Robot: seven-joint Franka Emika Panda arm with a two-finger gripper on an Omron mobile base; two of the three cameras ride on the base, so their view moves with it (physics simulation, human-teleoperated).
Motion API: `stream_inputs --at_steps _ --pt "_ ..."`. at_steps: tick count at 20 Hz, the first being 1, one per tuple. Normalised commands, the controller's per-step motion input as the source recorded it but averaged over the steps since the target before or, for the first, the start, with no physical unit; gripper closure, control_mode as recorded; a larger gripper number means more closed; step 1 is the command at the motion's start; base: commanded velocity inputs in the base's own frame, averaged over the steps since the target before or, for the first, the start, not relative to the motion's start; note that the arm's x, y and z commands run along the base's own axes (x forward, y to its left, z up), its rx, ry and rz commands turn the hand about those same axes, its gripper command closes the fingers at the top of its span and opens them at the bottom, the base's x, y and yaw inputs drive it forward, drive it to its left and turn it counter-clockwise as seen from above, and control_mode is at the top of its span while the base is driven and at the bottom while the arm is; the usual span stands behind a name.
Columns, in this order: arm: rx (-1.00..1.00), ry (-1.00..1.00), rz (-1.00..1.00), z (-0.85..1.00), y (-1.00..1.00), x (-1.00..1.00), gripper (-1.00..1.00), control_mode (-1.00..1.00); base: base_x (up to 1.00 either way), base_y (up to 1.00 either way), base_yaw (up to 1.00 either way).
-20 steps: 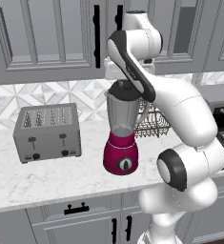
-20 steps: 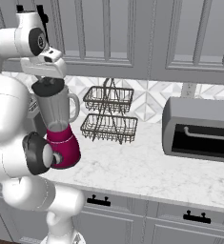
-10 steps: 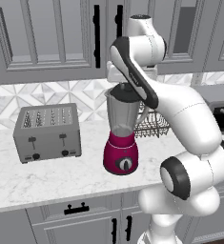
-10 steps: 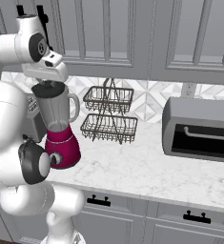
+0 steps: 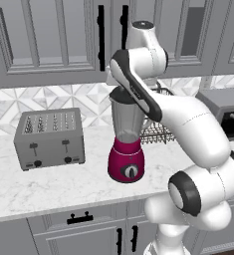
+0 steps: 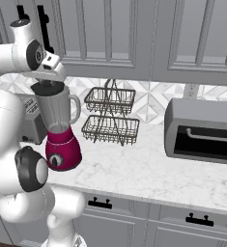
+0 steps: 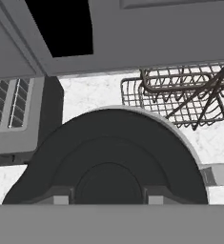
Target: Close the lid blender by securely placing the lid on top.
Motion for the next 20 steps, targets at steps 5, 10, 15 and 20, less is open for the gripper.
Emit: stream_inputs --at_steps 5,10,15,20 --pt "0.0 -0.16 0.14 -0.11 -0.14 0.11 1.0 -1.0 0.0 0.0 0.0" --pt "0.0 -0.18 0.14 -0.04 -0.13 0.16 1.0 -1.0 0.0 0.0 0.0" --pt "0.0 -0.04 0.08 -0.25 -0.01 0.07 1.0 -1.0 0.0 0.0 0.0" --pt "-0.01 0.0 0.05 -0.34 0.0 0.01 1.0 -1.0 0.0 0.0 0.0"
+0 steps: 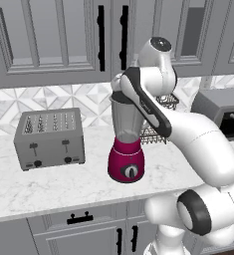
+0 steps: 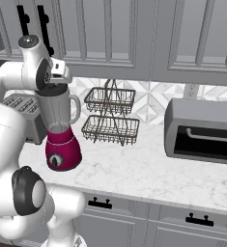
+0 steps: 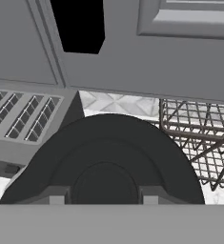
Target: Close the lid blender by securely placing the lid on top.
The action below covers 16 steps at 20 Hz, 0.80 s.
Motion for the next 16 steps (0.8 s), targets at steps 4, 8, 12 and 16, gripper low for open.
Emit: stream_inputs --at_steps 4,8,12,16 --pt "-0.02 0.0 0.02 -0.1 0.0 0.0 1.0 -1.0 0.0 0.0 0.0" --pt "-0.02 0.01 0.0 0.18 0.0 0.08 1.0 -1.0 0.0 0.0 0.0" --pt "-0.03 0.04 0.0 0.19 0.0 0.05 1.0 -1.0 0.0 0.0 0.0" --pt "-0.04 0.1 0.0 0.01 0.0 0.04 1.0 -1.0 0.0 0.0 0.0"
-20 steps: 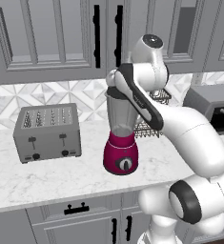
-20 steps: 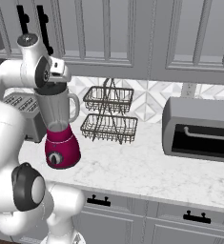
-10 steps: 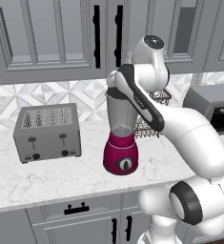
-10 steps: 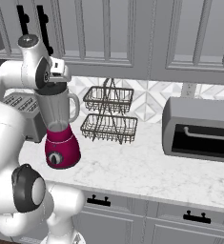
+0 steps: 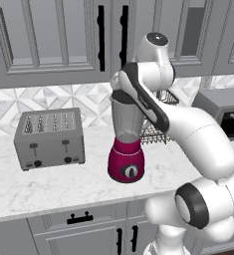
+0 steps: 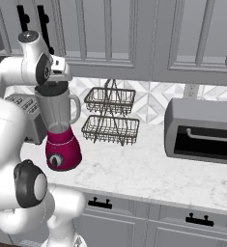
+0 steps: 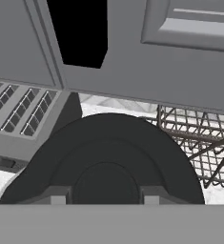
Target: Close the lid blender by securely placing the lid on top.
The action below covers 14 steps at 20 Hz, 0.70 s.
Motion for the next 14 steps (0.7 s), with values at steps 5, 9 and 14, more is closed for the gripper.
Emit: stream_inputs --at_steps 5,9,14 --pt "-0.04 0.16 0.0 -0.09 0.0 0.0 1.0 -1.0 0.0 0.0 0.0" --pt "-0.01 0.15 0.0 -0.13 0.0 0.0 1.0 -1.0 0.0 0.0 0.0" --pt "0.0 0.01 0.0 0.08 0.0 0.0 1.0 -1.0 0.0 0.0 0.0"
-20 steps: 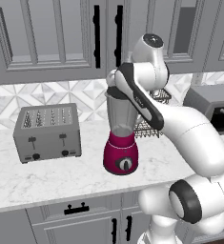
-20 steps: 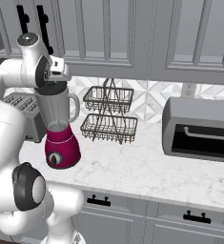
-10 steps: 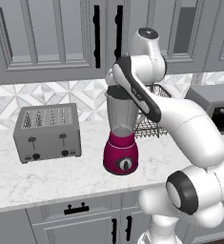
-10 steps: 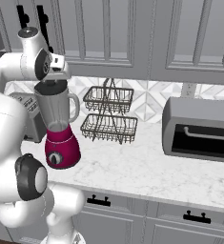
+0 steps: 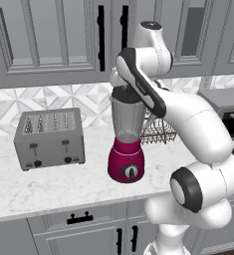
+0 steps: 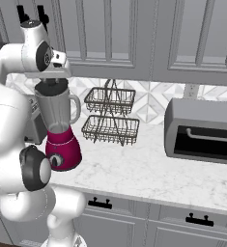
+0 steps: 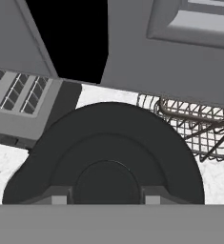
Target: Close the lid blender by securely placing the lid on top.
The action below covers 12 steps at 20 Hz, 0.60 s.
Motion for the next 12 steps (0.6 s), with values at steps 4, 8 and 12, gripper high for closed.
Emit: stream_inputs --at_steps 4,8,12 --pt "0.0 0.0 0.0 0.0 0.0 0.0 1.0 -1.0 0.0 0.0 0.0" --pt "0.0 0.0 0.0 0.0 0.0 -0.09 1.0 -1.0 0.0 0.0 0.0" --pt "0.0 0.08 0.0 0.0 0.0 -0.17 1.0 -1.0 0.0 0.0 0.0"
